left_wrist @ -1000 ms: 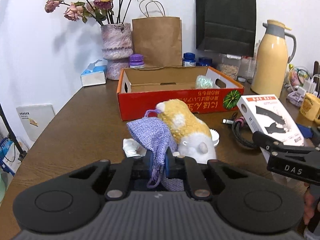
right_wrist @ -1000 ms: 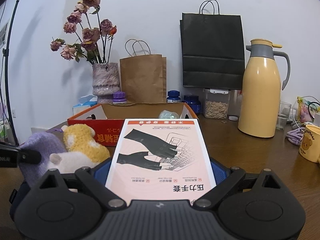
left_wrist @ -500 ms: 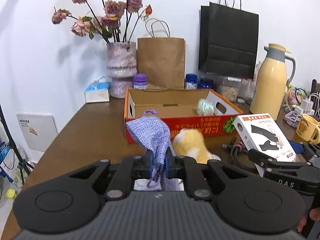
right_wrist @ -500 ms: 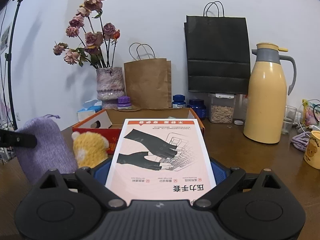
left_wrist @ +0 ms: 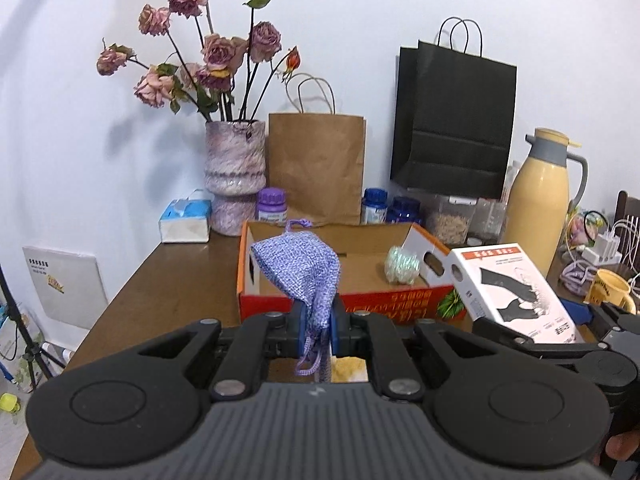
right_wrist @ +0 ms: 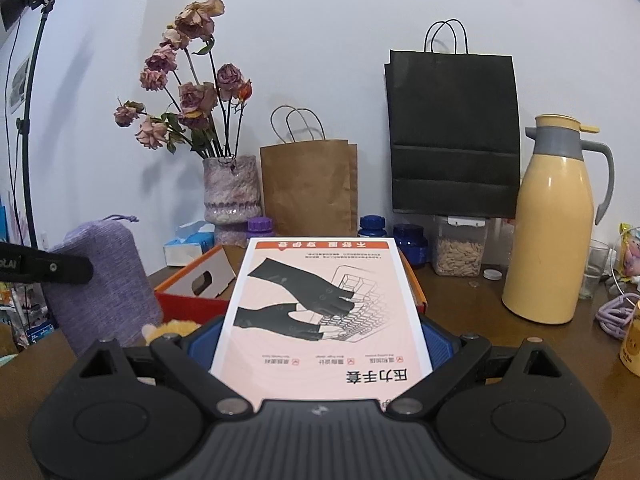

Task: Flip cup upright
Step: 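Carry the purple pouch and glove box to the cardboard box and release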

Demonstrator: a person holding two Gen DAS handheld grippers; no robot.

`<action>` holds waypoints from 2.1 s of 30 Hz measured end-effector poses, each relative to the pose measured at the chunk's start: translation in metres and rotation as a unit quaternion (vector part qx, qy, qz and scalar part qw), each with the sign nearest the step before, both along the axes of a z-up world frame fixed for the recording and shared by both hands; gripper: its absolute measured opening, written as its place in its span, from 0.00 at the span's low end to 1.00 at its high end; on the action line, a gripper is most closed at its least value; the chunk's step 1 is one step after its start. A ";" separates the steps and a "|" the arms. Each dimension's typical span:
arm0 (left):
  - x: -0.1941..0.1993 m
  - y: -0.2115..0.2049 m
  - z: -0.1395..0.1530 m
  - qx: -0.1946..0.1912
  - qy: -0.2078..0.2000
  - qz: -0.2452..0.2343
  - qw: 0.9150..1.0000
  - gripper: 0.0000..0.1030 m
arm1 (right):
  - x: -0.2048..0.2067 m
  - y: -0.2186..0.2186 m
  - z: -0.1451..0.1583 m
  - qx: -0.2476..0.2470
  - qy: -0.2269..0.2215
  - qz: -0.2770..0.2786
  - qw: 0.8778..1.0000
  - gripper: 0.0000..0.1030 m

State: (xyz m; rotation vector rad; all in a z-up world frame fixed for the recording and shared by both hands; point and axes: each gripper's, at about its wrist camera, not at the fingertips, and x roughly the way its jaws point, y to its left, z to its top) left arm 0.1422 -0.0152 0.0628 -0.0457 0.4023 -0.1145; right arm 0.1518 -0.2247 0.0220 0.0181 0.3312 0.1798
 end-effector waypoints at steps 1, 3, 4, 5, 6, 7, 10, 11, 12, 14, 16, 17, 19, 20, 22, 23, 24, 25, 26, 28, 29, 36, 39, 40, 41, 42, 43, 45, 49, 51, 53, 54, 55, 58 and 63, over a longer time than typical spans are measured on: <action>0.002 -0.001 0.002 -0.002 -0.002 -0.002 1.000 0.11 | 0.003 0.001 0.002 0.001 0.000 0.001 1.000 0.93; 0.007 -0.003 0.006 -0.005 -0.007 -0.006 1.000 0.11 | 0.008 0.002 0.007 0.002 -0.001 0.001 1.000 0.93; 0.010 -0.003 0.007 -0.007 -0.009 -0.009 1.000 0.11 | 0.011 0.003 0.009 0.003 -0.002 0.001 1.000 0.93; 0.013 -0.004 0.009 -0.010 -0.010 -0.011 1.000 0.11 | 0.013 0.004 0.012 0.004 -0.004 0.002 1.000 0.93; 0.017 -0.005 0.011 -0.013 -0.011 -0.014 1.000 0.11 | 0.015 0.004 0.014 0.005 -0.004 0.002 1.000 0.93; 0.019 -0.006 0.012 -0.014 -0.012 -0.015 1.000 0.11 | 0.018 0.005 0.017 0.006 -0.005 0.003 1.000 0.93; 0.030 -0.008 0.016 -0.018 -0.014 -0.018 1.000 0.11 | 0.028 0.007 0.025 0.009 -0.005 0.004 1.000 0.93; 0.035 -0.009 0.017 -0.021 -0.014 -0.019 0.999 0.11 | 0.031 0.008 0.028 0.011 -0.004 0.005 1.000 0.93; 0.039 -0.009 0.018 -0.023 -0.014 -0.020 0.999 0.11 | 0.036 0.008 0.031 0.013 -0.002 0.006 1.000 0.93; 0.048 -0.009 0.021 -0.028 -0.016 -0.019 0.999 0.11 | 0.045 0.009 0.037 0.019 0.003 0.007 1.000 0.93; 0.057 -0.010 0.024 -0.033 -0.016 -0.019 0.999 0.11 | 0.056 0.010 0.042 0.027 0.009 0.008 1.000 0.93; 0.062 -0.010 0.026 -0.035 -0.016 -0.020 0.999 0.11 | 0.062 0.010 0.045 0.032 0.011 0.008 0.999 0.93; 0.072 -0.011 0.028 -0.038 -0.016 -0.023 0.999 0.11 | 0.073 0.010 0.049 0.039 0.017 0.008 0.999 0.93; 0.078 -0.011 0.029 -0.041 -0.015 -0.025 0.999 0.11 | 0.079 0.010 0.052 0.041 0.018 0.007 0.999 0.93; 0.089 -0.011 0.029 -0.044 -0.011 -0.023 0.999 0.11 | 0.091 0.012 0.055 0.041 0.020 0.005 0.999 0.93; 0.096 -0.011 0.029 -0.046 -0.009 -0.021 0.999 0.11 | 0.098 0.013 0.056 0.041 0.022 0.004 0.999 0.93; 0.102 -0.010 0.029 -0.048 -0.007 -0.020 0.999 0.11 | 0.105 0.014 0.057 0.041 0.025 0.004 0.999 0.93; 0.107 -0.010 0.030 -0.049 -0.006 -0.019 0.999 0.11 | 0.110 0.015 0.057 0.042 0.028 0.004 0.999 0.93; 0.113 -0.009 0.031 -0.051 -0.005 -0.016 0.999 0.11 | 0.118 0.015 0.058 0.043 0.032 0.003 0.999 0.93; 0.125 -0.007 0.032 -0.054 -0.004 -0.011 0.998 0.11 | 0.132 0.018 0.059 0.043 0.040 -0.001 0.998 0.93; 0.132 -0.006 0.032 -0.055 -0.004 -0.008 0.998 0.11 | 0.139 0.019 0.059 0.044 0.043 -0.003 0.998 0.93; 0.175 0.002 0.020 -0.063 0.019 0.014 0.998 0.11 | 0.180 0.030 0.056 0.038 0.056 -0.007 0.998 0.93; 0.194 0.008 0.010 -0.069 0.032 0.024 0.997 0.11 | 0.197 0.035 0.047 0.034 0.064 -0.007 0.997 0.93; 0.201 0.010 0.006 -0.072 0.036 0.026 0.996 0.11 | 0.202 0.036 0.044 0.033 0.067 -0.008 0.997 0.93; 0.206 0.012 0.003 -0.074 0.039 0.029 0.996 0.11 | 0.207 0.037 0.039 0.031 0.068 -0.008 0.997 0.93; 0.211 0.013 0.000 -0.076 0.042 0.030 0.996 0.11 | 0.212 0.038 0.035 0.031 0.069 -0.008 0.997 0.93; 0.215 0.014 -0.004 -0.079 0.045 0.031 0.995 0.11 | 0.216 0.039 0.032 0.031 0.070 -0.009 0.997 0.93; 0.221 0.014 -0.011 -0.079 0.047 0.033 0.995 0.11 | 0.221 0.041 0.025 0.029 0.066 -0.010 0.997 0.93; 0.232 0.016 -0.025 -0.083 0.051 0.034 0.995 0.11 | 0.229 0.040 0.013 0.027 0.053 -0.016 0.998 0.93; 0.238 0.017 -0.029 -0.080 0.062 0.031 0.994 0.11 | 0.231 0.037 0.007 0.032 0.049 -0.017 0.998 0.93; 0.241 0.018 -0.031 -0.080 0.065 0.032 0.994 0.11 | 0.234 0.036 0.001 0.032 0.050 -0.015 0.998 0.93; 0.241 0.017 -0.032 -0.078 0.065 0.033 0.994 0.11 | 0.236 0.035 -0.001 0.032 0.055 -0.012 0.998 0.93; 0.242 0.017 -0.033 -0.075 0.066 0.035 0.994 0.11 | 0.239 0.034 -0.003 0.034 0.058 -0.013 0.998 0.93; 0.246 0.016 -0.039 -0.068 0.073 0.037 0.994 0.11 | 0.240 0.034 -0.005 0.030 0.060 -0.017 0.998 0.93; 0.249 0.013 -0.044 -0.057 0.079 0.038 0.995 0.11 | 0.242 0.036 -0.009 0.020 0.066 -0.017 0.997 0.93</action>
